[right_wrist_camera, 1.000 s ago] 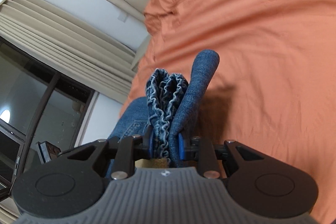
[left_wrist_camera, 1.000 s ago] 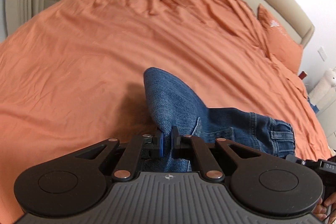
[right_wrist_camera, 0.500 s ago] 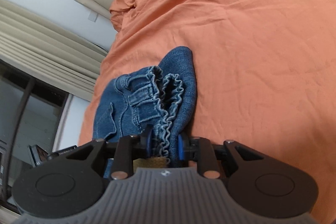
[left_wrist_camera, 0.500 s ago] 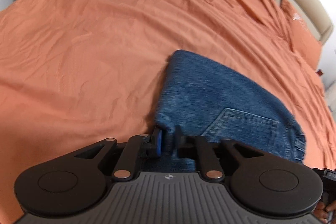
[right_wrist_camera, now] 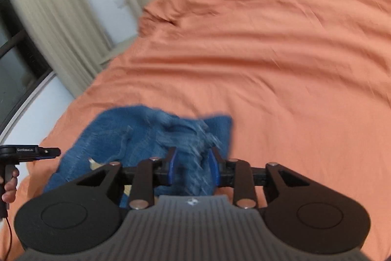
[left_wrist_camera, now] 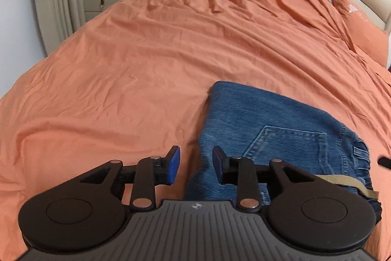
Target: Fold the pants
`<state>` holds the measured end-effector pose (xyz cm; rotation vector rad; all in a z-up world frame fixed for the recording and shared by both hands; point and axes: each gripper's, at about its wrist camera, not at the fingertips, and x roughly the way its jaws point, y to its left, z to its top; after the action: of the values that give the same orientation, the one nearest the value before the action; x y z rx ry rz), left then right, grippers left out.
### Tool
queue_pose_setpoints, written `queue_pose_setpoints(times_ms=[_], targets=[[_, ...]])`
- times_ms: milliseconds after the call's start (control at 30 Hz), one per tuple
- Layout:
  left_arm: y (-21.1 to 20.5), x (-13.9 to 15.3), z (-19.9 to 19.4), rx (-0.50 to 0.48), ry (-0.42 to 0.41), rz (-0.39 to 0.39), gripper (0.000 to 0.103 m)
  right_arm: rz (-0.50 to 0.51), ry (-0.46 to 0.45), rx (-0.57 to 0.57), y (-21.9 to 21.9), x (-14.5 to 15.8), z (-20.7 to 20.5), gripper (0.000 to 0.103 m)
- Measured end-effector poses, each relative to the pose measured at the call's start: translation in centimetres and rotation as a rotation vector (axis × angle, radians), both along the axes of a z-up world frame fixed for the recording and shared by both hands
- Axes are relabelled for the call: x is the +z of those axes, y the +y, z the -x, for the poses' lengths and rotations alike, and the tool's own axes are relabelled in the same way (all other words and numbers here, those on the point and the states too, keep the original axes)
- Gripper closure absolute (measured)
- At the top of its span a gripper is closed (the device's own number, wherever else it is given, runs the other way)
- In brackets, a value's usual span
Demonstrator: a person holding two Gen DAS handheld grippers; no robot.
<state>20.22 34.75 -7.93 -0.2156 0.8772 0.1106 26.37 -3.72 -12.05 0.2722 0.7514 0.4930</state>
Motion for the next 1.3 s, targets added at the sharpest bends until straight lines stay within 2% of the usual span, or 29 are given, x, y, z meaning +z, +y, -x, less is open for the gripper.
queue_pose_setpoints(times_ms=[133, 200, 233, 267, 367, 433, 467, 633, 767, 833, 900, 1067, 1200, 1300], targets=[[-0.8, 0.0, -0.3, -0.039, -0.003, 0.011, 0.067, 0.041, -0.051, 0.072, 2.8, 0.2, -2.1, 0.089], [-1.2, 0.0, -0.2, -0.063, -0.007, 0.021, 0.067, 0.099, -0.039, 0.077, 4.0, -0.6, -3.3, 0.092], [-1.4, 0.0, -0.1, -0.078, -0.010, 0.020, 0.067, 0.143, -0.031, 0.065, 4.4, -1.3, -3.9, 0.099], [-1.6, 0.0, 0.0, -0.092, -0.008, 0.019, 0.067, 0.179, -0.017, 0.056, 4.8, -2.0, -4.3, 0.102], [-2.1, -0.1, 0.5, -0.133, 0.002, 0.002, 0.067, 0.200, 0.018, 0.042, 4.6, -3.4, -5.2, 0.102], [-2.7, 0.1, 1.3, -0.160, -0.001, -0.020, 0.067, 0.209, 0.016, 0.037, 4.7, -2.4, -4.8, 0.101], [-2.9, 0.2, 1.8, -0.177, -0.008, -0.026, 0.067, 0.214, -0.005, 0.039, 4.8, -1.6, -4.2, 0.092], [-4.0, -0.4, 4.7, -0.217, -0.011, -0.077, 0.067, 0.232, -0.135, 0.109, 5.1, 1.4, 2.2, 0.082], [-3.8, -2.1, 6.1, -0.200, 0.026, -0.083, 0.068, 0.302, -0.170, 0.153, 5.8, 0.3, 6.7, 0.081], [-3.5, -2.9, 6.7, -0.183, 0.034, -0.092, 0.073, 0.317, -0.158, 0.155, 5.9, -1.0, 8.0, 0.079], [-3.3, -3.6, 6.9, -0.174, 0.056, -0.108, 0.083, 0.304, -0.132, 0.138, 5.5, -2.4, 8.5, 0.079], [-3.5, -4.6, 7.2, -0.189, 0.098, -0.134, 0.086, 0.310, -0.106, 0.123, 5.5, -4.5, 8.1, 0.079], [-3.6, -4.6, 7.4, -0.208, 0.140, -0.144, 0.089, 0.312, -0.096, 0.131, 5.6, -4.6, 7.4, 0.079], [-4.1, -3.5, 7.6, -0.179, 0.133, -0.169, 0.090, 0.300, -0.065, 0.129, 5.4, -3.9, 7.0, 0.079]])
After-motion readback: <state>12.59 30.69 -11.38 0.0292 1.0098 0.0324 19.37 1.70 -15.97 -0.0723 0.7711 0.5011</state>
